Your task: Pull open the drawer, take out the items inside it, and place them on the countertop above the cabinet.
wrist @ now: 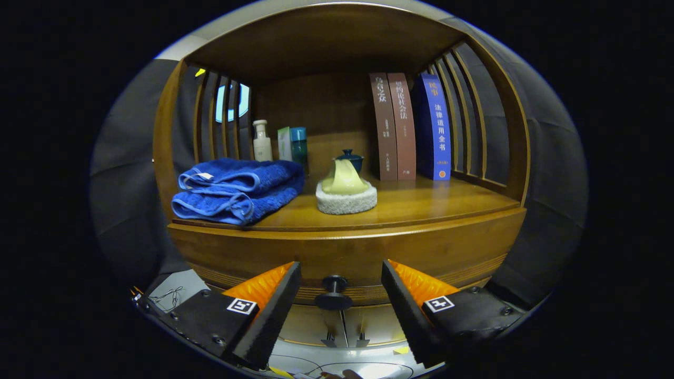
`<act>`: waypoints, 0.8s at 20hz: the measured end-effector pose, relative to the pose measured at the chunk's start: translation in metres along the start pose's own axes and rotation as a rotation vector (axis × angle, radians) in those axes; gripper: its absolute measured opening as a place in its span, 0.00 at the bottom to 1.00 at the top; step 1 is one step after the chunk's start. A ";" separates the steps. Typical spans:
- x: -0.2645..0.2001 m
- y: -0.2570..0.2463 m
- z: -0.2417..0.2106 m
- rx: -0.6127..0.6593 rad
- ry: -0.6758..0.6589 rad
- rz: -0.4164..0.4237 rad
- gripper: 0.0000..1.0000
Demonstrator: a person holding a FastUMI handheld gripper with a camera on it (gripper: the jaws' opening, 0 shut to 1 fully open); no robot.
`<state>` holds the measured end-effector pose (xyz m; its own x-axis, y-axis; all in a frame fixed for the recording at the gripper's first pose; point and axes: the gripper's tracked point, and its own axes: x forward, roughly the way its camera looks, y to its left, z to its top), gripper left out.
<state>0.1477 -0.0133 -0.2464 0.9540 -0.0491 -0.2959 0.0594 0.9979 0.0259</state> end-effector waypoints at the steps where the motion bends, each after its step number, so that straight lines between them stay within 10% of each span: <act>1: -0.009 0.001 0.010 0.001 -0.008 0.002 1.00; 16: -0.182 0.014 0.181 -0.089 -0.300 0.012 0.99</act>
<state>0.0283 0.0015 -0.0197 0.9994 -0.0341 -0.0006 0.0340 0.9976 -0.0595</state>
